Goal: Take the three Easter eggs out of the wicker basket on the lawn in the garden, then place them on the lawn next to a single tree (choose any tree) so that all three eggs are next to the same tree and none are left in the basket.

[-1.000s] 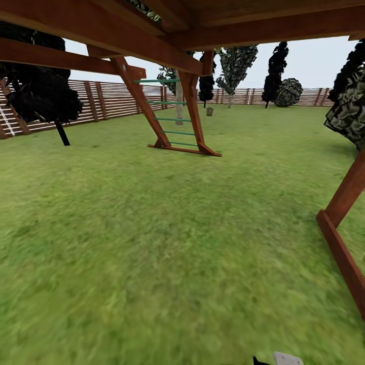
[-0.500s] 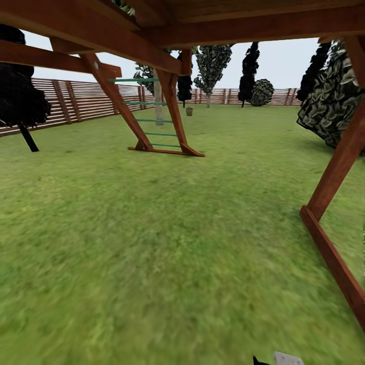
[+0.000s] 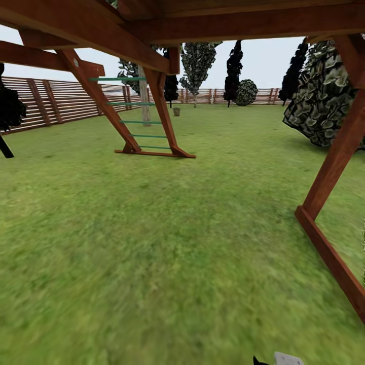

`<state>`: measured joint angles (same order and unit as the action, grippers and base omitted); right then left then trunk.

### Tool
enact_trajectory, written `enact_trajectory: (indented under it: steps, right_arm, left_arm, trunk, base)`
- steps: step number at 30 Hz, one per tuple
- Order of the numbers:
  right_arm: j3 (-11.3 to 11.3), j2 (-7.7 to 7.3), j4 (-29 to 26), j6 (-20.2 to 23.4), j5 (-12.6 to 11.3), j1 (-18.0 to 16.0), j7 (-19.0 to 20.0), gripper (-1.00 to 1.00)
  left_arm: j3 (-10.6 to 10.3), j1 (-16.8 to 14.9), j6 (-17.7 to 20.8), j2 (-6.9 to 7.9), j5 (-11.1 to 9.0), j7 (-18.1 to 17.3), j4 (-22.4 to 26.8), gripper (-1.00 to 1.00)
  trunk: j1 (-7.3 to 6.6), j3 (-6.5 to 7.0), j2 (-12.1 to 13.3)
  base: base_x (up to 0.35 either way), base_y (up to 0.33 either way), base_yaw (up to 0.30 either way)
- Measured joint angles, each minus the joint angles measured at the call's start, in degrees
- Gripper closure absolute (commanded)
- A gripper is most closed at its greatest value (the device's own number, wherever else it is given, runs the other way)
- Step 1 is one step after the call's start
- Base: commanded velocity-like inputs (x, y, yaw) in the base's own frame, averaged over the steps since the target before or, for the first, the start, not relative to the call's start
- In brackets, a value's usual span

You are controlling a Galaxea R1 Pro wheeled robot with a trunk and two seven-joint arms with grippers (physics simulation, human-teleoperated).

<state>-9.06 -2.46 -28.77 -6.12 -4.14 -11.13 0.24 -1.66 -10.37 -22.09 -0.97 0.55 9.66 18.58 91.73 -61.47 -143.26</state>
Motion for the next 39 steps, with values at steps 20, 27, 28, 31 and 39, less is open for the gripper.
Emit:
enact_trajectory:
  steps: [20,27,28,31,39]
  right_arm:
    - [-0.4,-0.08,0.0,-4.5,0.1,0.0,0.0,-1.0]
    - [-0.4,-0.08,0.1,-5.6,0.1,0.0,0.0,-1.0]
    - [-0.4,-0.08,0.1,-5.6,0.1,0.0,0.0,-1.0]
    - [-0.4,-0.08,0.1,-5.6,0.0,0.0,0.0,-1.0]
    - [-0.4,-0.07,0.1,-5.6,0.0,0.0,0.0,-1.0]
  left_arm:
    - [0.0,0.0,-2.5,0.25,-0.1,0.0,0.0,-1.0]
    - [0.2,0.0,-3.4,0.2,-0.2,0.0,0.2,-1.0]
    - [0.2,0.0,-3.4,0.19,-0.2,0.0,0.2,-1.0]
    - [0.2,0.0,-3.4,0.18,-0.2,0.0,0.3,-1.0]
    - [0.1,0.0,-3.4,0.16,-0.1,0.0,0.3,-1.0]
  trunk:
    - [0.0,0.0,0.0]
    - [0.0,0.0,0.0]
    - [0.0,0.0,0.0]
    - [0.0,0.02,0.0]
    - [-0.01,0.35,0.0]
  base:
    - [0.278,0.174,-0.148]
    - [0.286,0.171,0.0]
    - [0.312,0.153,0.0]
    - [0.317,0.147,-0.063]
    - [0.324,0.117,-0.191]
